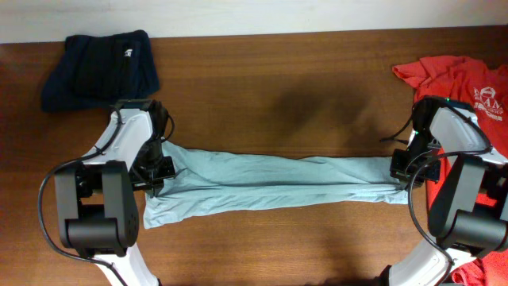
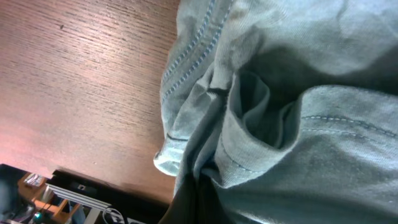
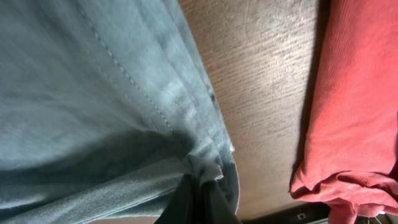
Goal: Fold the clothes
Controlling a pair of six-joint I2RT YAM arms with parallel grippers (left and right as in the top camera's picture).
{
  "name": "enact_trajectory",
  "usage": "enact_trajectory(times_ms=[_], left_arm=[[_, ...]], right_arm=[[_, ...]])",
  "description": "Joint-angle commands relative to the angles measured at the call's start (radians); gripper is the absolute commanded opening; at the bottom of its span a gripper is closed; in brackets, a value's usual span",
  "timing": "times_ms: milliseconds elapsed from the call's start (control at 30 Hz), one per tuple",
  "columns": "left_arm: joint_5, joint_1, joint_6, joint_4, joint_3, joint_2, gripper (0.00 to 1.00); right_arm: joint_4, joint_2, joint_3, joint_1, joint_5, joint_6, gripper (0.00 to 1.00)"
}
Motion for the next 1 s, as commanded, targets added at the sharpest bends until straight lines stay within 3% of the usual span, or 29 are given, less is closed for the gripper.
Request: enact_trajectory(times_ms=[0,267,333,367,467,533,767,967], left_arm=[[-0.032,0.006,-0.019,0.021,-0.031,0.002,0.01],[-0.008,0.006,-0.018,0.035,-0.051,0.002,0.01],[-0.002,0.006,-0.017,0.034,-0.051,0.002,0.13],[-0.002,0.006,-0.017,0.029,-0.051,0.002,0.20],[0.016,0.006,-0.001,0.019,-0.050,0.002,0.37],[0.020,0.006,0.010,0.014,-0.046,0.002,0.39],[0.020,0.007,0.012,-0.082,0.149,0.001,0.39],[0.107,-0.004,0.019,-0.156,0.398,0.001,0.40]], right_arm=[[0.009,0.003,-0.004,-0.003,0.034,0.012,0.04],[0.016,0.003,-0.004,-0.002,0.034,0.012,0.04],[0.014,0.003,-0.004,-0.003,0.033,0.012,0.04],[0.010,0.003,-0.004,-0.003,0.033,0.012,0.12],[-0.001,0.002,-0.003,-0.003,0.019,0.011,0.48],[-0.002,0.002,0.006,-0.003,0.018,0.011,0.67],[-0.121,0.002,0.156,-0.002,-0.028,0.007,0.80],[-0.227,0.001,0.297,-0.001,-0.203,-0.074,0.81]])
